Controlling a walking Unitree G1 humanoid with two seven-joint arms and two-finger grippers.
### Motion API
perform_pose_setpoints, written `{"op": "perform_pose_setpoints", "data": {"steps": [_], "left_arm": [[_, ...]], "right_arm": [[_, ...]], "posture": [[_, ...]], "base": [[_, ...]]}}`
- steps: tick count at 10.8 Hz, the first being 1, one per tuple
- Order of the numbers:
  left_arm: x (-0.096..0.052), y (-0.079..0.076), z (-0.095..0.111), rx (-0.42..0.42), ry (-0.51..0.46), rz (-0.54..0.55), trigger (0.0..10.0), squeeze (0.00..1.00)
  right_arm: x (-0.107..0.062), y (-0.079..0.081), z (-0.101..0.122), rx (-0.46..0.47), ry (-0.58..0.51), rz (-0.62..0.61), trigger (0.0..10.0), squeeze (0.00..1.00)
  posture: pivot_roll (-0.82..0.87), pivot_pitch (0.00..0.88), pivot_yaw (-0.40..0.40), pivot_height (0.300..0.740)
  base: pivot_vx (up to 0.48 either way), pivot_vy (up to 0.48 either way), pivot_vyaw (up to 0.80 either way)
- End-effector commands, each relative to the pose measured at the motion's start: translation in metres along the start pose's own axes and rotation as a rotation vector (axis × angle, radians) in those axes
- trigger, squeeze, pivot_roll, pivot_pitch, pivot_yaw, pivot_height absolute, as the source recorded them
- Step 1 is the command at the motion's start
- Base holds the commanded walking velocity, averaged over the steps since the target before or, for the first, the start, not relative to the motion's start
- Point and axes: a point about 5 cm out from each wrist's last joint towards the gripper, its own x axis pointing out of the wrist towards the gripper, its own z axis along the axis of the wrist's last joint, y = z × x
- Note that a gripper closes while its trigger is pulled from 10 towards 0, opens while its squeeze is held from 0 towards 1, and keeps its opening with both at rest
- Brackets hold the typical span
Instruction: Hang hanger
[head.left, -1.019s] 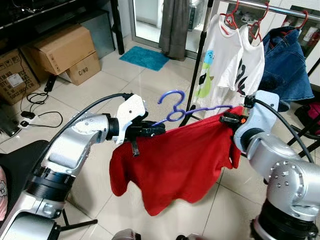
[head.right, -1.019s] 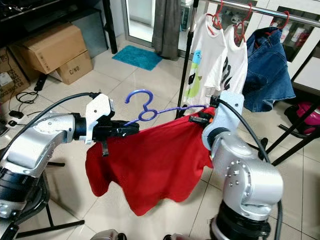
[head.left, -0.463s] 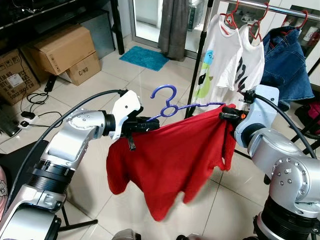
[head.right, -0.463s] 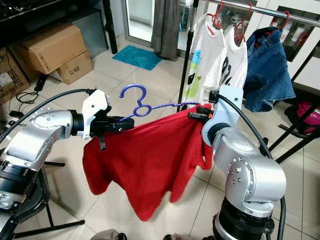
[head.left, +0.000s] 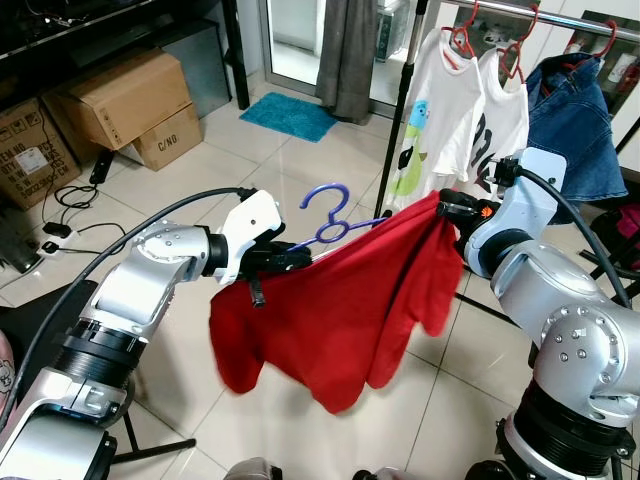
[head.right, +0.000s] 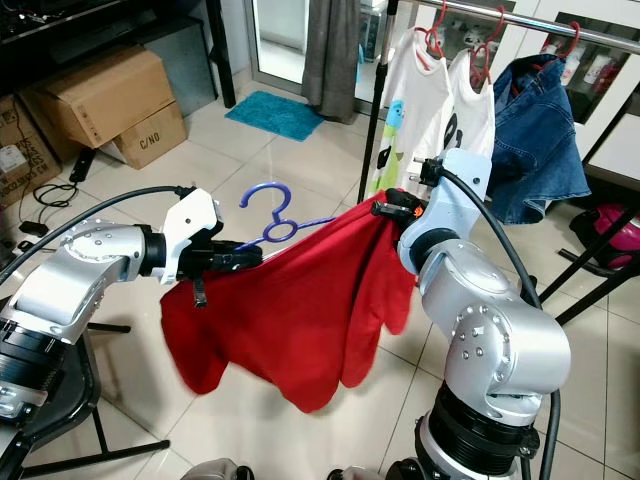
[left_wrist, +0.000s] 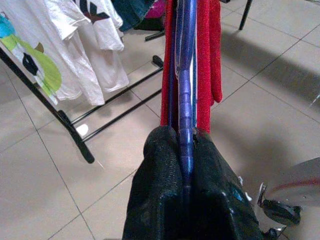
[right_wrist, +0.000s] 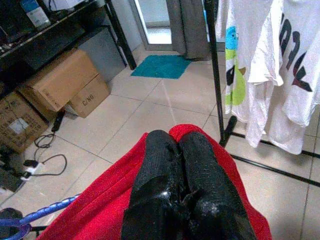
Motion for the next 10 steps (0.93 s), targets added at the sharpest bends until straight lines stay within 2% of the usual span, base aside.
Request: {"op": "perform_pose_setpoints", "data": {"steps": [1, 3, 4, 5, 6, 7, 10], "left_arm": [[-0.005, 0.006, -0.001, 0.013, 0.030, 0.031, 0.0, 0.00], [0.001, 0.009, 0.009, 0.039, -0.011, 0.018, 0.0, 0.00], [0.003, 0.010, 0.011, 0.053, -0.011, 0.005, 0.0, 0.00], [0.004, 0.011, 0.013, 0.064, -0.015, -0.014, 0.0, 0.00], [0.003, 0.006, 0.015, 0.078, -0.013, -0.087, 0.0, 0.00], [0.002, 0.004, 0.012, 0.081, 0.002, -0.112, 0.0, 0.00], [0.001, 0.003, 0.006, 0.097, 0.038, -0.132, 0.0, 0.00]], "right_arm": [[-0.006, -0.002, 0.011, -0.004, -0.059, 0.003, 0.0, 0.00], [-0.011, 0.015, -0.011, -0.045, 0.080, 0.178, 0.0, 0.00], [-0.015, 0.022, -0.015, -0.047, 0.099, 0.242, 0.0, 0.00], [-0.016, 0.023, -0.016, -0.059, 0.103, 0.253, 0.0, 0.00], [-0.015, 0.020, -0.015, -0.063, 0.088, 0.230, 0.0, 0.00], [-0.014, 0.015, -0.012, -0.058, 0.070, 0.200, 0.0, 0.00], [-0.013, 0.010, -0.003, -0.044, 0.028, 0.184, 0.0, 0.00]], "posture": [[0.00, 0.043, 0.006, 0.740], [0.00, 0.040, 0.007, 0.740], [0.00, 0.039, 0.011, 0.740], [0.00, 0.038, 0.012, 0.740], [0.00, 0.033, 0.018, 0.740], [0.00, 0.029, 0.018, 0.740], [0.01, 0.020, 0.016, 0.740]], "base": [[0.000, 0.000, 0.00], [0.000, 0.000, 0.00], [0.000, 0.000, 0.00], [0.000, 0.000, 0.00], [0.000, 0.000, 0.00], [0.000, 0.000, 0.00], [0.000, 0.000, 0.00]]}}
